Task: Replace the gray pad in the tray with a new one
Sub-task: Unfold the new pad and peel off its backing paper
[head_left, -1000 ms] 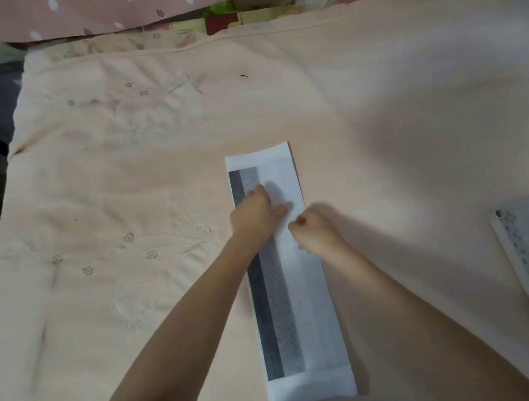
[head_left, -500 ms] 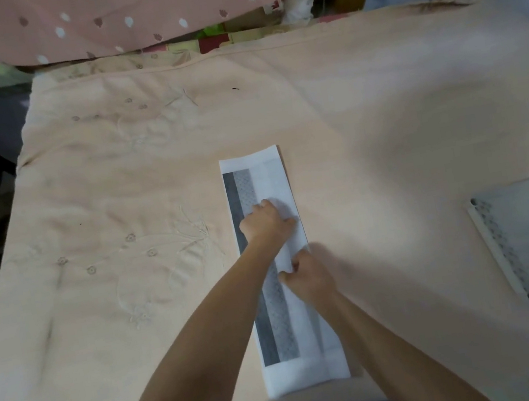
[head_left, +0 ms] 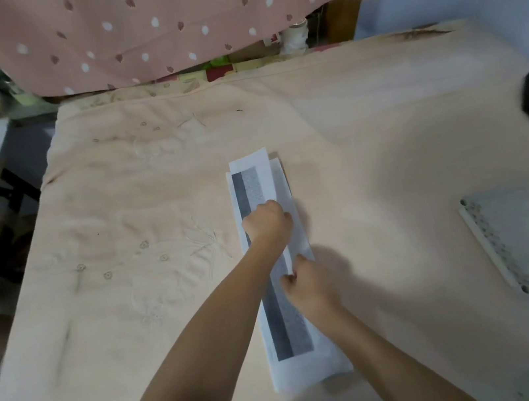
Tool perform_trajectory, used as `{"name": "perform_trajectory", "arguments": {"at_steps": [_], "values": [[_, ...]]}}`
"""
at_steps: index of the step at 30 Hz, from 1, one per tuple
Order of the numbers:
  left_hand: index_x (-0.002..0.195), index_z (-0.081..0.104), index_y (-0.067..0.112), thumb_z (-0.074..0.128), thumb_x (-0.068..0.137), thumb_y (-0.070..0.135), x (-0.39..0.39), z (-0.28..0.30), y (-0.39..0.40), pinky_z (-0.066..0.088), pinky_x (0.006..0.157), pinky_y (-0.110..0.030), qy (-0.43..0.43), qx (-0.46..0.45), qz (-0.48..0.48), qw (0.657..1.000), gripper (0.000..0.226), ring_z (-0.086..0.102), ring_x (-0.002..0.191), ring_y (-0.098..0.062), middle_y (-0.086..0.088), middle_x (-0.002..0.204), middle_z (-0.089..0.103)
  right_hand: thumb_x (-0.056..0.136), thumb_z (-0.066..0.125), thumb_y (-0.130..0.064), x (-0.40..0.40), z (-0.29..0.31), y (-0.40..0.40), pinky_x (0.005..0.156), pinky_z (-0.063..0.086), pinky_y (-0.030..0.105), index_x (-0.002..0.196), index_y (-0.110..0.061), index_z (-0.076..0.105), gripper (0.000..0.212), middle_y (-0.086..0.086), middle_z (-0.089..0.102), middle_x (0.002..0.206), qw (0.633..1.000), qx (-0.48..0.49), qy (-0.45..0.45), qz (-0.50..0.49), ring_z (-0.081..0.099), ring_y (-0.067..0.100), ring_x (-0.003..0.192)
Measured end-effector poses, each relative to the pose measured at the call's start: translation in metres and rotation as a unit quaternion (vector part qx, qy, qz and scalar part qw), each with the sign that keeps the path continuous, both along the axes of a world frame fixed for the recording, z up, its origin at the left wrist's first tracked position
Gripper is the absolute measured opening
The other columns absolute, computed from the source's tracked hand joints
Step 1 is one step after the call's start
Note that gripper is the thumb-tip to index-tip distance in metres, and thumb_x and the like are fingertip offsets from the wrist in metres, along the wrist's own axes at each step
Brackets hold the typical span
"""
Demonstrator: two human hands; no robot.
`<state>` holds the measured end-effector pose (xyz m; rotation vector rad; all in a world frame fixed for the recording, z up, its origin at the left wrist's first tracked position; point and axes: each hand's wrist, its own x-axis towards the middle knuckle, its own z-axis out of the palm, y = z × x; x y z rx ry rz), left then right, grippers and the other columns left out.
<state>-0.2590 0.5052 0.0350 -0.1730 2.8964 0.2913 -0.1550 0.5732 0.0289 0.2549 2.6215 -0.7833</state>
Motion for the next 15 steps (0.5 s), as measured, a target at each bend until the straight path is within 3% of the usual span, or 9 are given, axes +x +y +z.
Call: {"name": "perform_trajectory", "arguments": {"at_steps": [6, 10, 15], "values": [[0.062, 0.031, 0.015, 0.042, 0.089, 0.023, -0.009, 0.028, 0.034, 0.022, 0.046, -0.023, 0.053, 0.061, -0.022, 0.996, 0.030, 0.034, 0.045, -0.015, 0.001, 0.056, 0.039, 0.091, 0.043, -0.026, 0.002, 0.026, 0.036, 0.057, 0.036, 0.029, 0.084, -0.014, 0.039, 0.014, 0.000, 0.049, 0.073, 0.989, 0.080, 0.106, -0.058, 0.049, 0.020, 0.063], [0.074, 0.044, 0.013, 0.041, 0.090, 0.026, -0.015, 0.040, 0.074, 0.026, 0.046, -0.023, 0.037, 0.095, -0.035, 0.994, 0.021, 0.042, 0.050, -0.017, 0.000, 0.059, 0.045, 0.093, 0.042, -0.027, 0.007, 0.034, 0.078, 0.058, 0.037, 0.028, 0.093, -0.014, 0.045, 0.013, 0.005, 0.062, 0.088, 0.979, 0.135, 0.138, -0.070, 0.059, 0.025, 0.071], [0.082, 0.047, 0.012, 0.042, 0.092, 0.029, -0.022, 0.030, 0.126, 0.029, 0.049, -0.024, 0.009, 0.114, -0.037, 0.993, 0.020, 0.050, 0.062, -0.022, -0.001, 0.067, 0.048, 0.096, 0.041, -0.025, 0.002, 0.021, 0.141, 0.065, 0.045, 0.032, 0.100, -0.010, 0.048, 0.017, 0.008, 0.063, 0.092, 0.980, 0.148, 0.123, -0.057, 0.064, 0.028, 0.082]]}}
